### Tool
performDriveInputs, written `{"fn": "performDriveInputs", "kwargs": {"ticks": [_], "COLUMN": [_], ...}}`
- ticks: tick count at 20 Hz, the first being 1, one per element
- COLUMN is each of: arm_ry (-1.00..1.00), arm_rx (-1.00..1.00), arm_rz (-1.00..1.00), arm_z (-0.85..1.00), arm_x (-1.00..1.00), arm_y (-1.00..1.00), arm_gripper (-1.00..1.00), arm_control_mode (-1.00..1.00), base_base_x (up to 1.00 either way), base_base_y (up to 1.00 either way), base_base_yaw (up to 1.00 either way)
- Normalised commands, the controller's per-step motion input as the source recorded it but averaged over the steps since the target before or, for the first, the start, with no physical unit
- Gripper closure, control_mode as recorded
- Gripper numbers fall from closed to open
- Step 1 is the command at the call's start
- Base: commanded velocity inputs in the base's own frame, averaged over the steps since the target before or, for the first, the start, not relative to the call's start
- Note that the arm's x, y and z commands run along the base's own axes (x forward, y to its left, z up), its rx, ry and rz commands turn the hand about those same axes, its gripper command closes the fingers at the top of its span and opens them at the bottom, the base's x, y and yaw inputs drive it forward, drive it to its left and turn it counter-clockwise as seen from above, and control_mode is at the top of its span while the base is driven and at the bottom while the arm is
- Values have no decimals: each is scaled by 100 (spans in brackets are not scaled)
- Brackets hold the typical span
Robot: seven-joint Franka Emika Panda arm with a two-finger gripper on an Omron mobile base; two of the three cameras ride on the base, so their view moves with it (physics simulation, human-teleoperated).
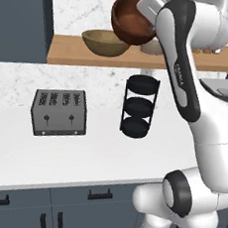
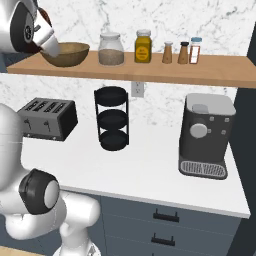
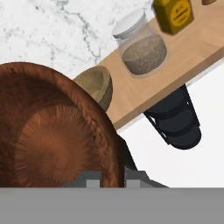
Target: Pick up the bowls on the counter and stack them on top of one another in the open cabinet. Place the smaller bowl on top of the larger bowl.
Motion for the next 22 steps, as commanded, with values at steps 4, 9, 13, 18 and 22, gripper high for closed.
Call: {"fn": "performDriveInputs", "kwargs": {"ticks": [4,9,13,18,22], "arm_ry": [19,10,0,0,0], "arm_rx": [-6,-5,-2,-4,-3], "arm_rz": [0,0,0,-5,-9], "arm_z": [0,-9,-33,-32,-16], "arm_x": [70,65,21,9,0], "arm_y": [10,17,1,0,0], "arm_gripper": [100,100,100,100,100], "arm_control_mode": [-100,-100,-100,-100,-100], "base_base_x": [0,0,0,0,0], "base_base_y": [0,0,0,0,0], "base_base_yaw": [0,0,0,0,0]}}
